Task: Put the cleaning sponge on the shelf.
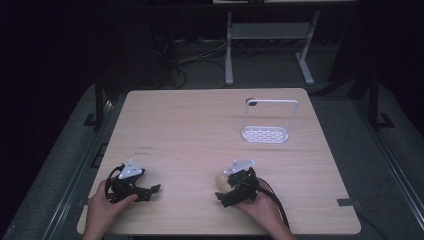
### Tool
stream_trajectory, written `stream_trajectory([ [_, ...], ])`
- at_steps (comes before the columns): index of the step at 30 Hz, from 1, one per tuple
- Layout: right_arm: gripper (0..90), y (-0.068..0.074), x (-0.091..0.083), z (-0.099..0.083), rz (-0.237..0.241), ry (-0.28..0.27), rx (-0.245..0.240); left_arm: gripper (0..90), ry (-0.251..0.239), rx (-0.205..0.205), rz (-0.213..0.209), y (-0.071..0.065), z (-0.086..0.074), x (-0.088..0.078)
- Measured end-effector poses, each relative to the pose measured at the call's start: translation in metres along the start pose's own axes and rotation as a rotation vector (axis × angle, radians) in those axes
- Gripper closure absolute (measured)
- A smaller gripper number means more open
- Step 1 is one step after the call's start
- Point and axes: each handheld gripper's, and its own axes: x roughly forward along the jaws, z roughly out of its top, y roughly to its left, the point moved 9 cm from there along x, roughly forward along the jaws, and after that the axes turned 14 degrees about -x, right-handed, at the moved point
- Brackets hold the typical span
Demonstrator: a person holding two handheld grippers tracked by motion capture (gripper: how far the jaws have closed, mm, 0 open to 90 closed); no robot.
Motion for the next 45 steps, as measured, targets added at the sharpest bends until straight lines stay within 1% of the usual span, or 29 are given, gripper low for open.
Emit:
stream_trajectory([
  [2,8.0,0.0,0.001,-0.001,0.006,-0.001,0.009,12.9,0.0,0.0,0.0,0.0,0.0,0.0],
  [6,9.0,0.003,0.003,0.0,0.006,0.002,0.011,12.9,0.0,0.0,0.0,0.0,0.0,0.0],
  [7,11.9,0.003,0.003,-0.001,0.001,0.008,0.006,12.9,0.0,-0.001,0.0,0.0,0.0,0.0],
  [9,13.3,0.003,0.003,-0.001,0.0,0.006,0.01,12.9,0.0,0.0,0.0,0.0,0.0,0.0],
  [11,13.7,0.002,0.003,-0.002,-0.003,0.01,0.008,12.9,0.0,0.0,0.0,0.0,0.0,0.0],
  [14,14.8,0.001,0.002,-0.003,-0.002,0.013,0.019,12.9,0.0,0.0,0.0,0.0,0.0,0.0],
  [18,20.0,0.0,0.001,-0.005,0.003,0.017,0.027,12.9,0.0,0.0,0.0,0.0,0.0,0.0],
  [23,25.2,-0.001,-0.001,-0.006,0.007,0.015,0.026,12.9,0.0,0.0,0.0,0.0,0.0,0.0],
  [27,32.2,-0.002,-0.002,-0.007,0.011,0.015,0.024,12.9,0.0,0.0,0.0,0.0,0.0,0.0],
  [29,33.8,-0.002,-0.003,-0.007,0.013,0.014,0.022,12.9,0.0,0.0,0.0,0.0,0.0,0.0],
  [34,36.0,-0.003,-0.004,-0.008,0.023,0.013,0.026,12.9,0.0,0.0,0.0,0.0,0.0,0.0],
  [38,36.2,-0.004,-0.006,-0.008,0.032,0.001,0.017,12.9,0.0,0.0,0.0,0.0,0.0,0.0],
  [41,36.2,-0.005,-0.007,-0.008,0.03,-0.004,0.004,12.9,0.0,0.0,0.0,0.0,0.0,0.0],
  [45,36.2,-0.007,-0.01,-0.009,0.03,-0.007,0.003,12.9,0.0,0.0,0.0,0.0,0.0,0.0],
])
